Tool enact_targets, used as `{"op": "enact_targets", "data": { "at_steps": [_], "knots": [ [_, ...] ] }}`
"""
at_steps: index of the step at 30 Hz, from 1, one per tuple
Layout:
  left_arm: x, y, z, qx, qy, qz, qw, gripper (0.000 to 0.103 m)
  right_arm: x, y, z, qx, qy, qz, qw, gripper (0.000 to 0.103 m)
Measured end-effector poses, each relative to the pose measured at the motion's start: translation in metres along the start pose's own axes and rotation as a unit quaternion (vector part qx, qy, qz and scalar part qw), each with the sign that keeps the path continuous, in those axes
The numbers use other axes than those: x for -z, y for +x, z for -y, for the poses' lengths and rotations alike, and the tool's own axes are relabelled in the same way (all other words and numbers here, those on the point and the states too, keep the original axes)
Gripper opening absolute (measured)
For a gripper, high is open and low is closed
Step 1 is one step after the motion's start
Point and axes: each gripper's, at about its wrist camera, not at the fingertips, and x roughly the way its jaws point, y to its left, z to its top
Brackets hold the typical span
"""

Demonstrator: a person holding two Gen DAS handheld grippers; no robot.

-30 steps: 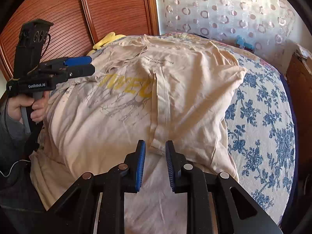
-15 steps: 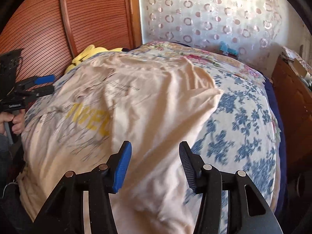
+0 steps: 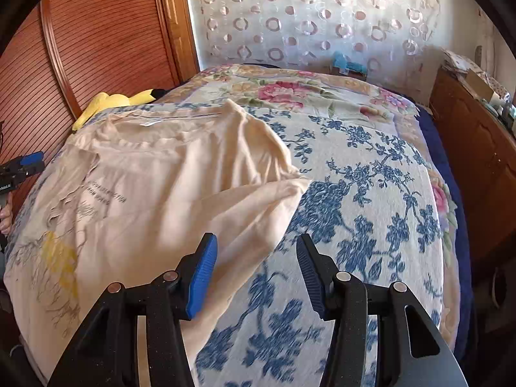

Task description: Fold small clothes

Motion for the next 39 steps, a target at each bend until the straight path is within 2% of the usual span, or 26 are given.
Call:
{"op": "enact_targets", "data": {
  "at_steps": [5,10,17,23,31,33,35,39],
  "knots": [
    [-0.004,0.017,-0.011,-0.001,-0.002,-0.016,0.9999,0.078,-0.012,0.021,0.008,0.002,0.003,-0.014,1.0,0.053],
    [-0.004,0.025,-0.018,-0.004,-0.009,-0.027,0.9996,0.078,-0.025,0.037,0.004,0.015,-0.02,-0.008,1.0,0.053],
    [-0.007,0.029,-0.027,-0.012,-0.011,-0.037,0.9992,0.078,-0.02,0.04,0.001,0.013,-0.027,0.01,1.0,0.053],
    [-0.013,0.043,-0.039,0.01,-0.035,-0.053,0.998,0.069,-0.017,0.039,0.001,0.016,-0.03,0.01,0.999,0.053],
    [-0.023,0.054,-0.042,0.025,-0.058,-0.052,0.9967,0.066,-0.018,0.039,0.001,0.016,-0.03,0.01,0.999,0.053],
    [-0.024,0.055,-0.038,0.03,-0.054,-0.051,0.9967,0.063,-0.017,0.039,0.0,0.017,-0.031,0.01,0.999,0.053],
    [-0.024,0.055,-0.034,0.026,-0.05,-0.05,0.9972,0.052,-0.018,0.038,0.001,0.017,-0.031,0.01,0.999,0.053],
    [-0.025,0.056,-0.033,0.022,-0.05,-0.047,0.9974,0.05,-0.018,0.038,0.001,0.017,-0.031,0.01,0.999,0.053]
  ]
}}
